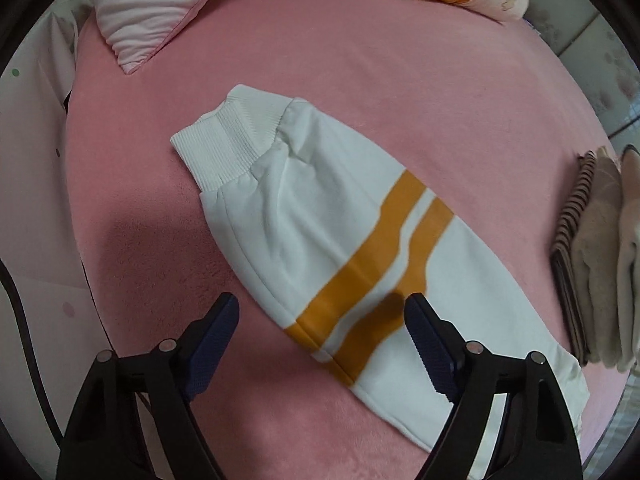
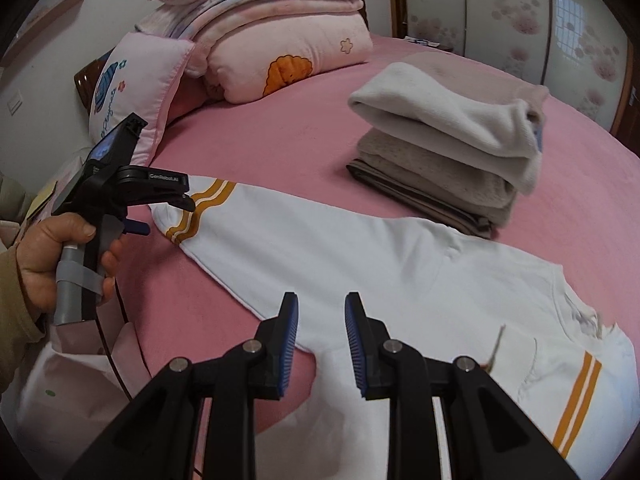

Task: Fold small clothes

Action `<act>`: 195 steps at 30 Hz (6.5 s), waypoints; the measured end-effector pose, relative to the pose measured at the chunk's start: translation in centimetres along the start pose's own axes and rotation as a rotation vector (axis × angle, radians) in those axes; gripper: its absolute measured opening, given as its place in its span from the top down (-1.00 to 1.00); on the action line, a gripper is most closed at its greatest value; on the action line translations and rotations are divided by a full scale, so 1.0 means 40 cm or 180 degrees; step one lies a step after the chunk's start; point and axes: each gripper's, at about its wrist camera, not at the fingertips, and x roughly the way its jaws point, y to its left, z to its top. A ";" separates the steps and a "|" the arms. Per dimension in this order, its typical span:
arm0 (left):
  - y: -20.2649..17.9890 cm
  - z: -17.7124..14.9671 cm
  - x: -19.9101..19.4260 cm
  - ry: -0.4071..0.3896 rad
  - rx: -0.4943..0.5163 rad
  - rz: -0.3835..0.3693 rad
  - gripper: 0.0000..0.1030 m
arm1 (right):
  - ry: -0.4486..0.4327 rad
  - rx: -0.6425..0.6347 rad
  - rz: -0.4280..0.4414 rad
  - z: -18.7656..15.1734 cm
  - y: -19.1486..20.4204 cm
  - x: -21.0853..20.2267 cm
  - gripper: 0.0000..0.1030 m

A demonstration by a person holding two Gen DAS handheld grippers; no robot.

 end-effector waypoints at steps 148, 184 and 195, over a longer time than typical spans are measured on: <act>-0.364 -0.581 -0.047 -0.0658 0.1784 -0.0601 -0.61 | -0.1313 0.0129 0.0039 0.130 -0.285 -0.397 0.86; -0.394 -0.625 -0.015 -0.0606 0.2151 -0.0502 -0.60 | -0.0510 0.2185 -0.0706 -0.434 -0.866 -0.351 0.76; -0.385 -0.623 -0.011 -0.0600 0.2168 -0.0580 -0.60 | -0.0021 0.2624 -0.0574 -0.507 -1.001 -0.235 0.46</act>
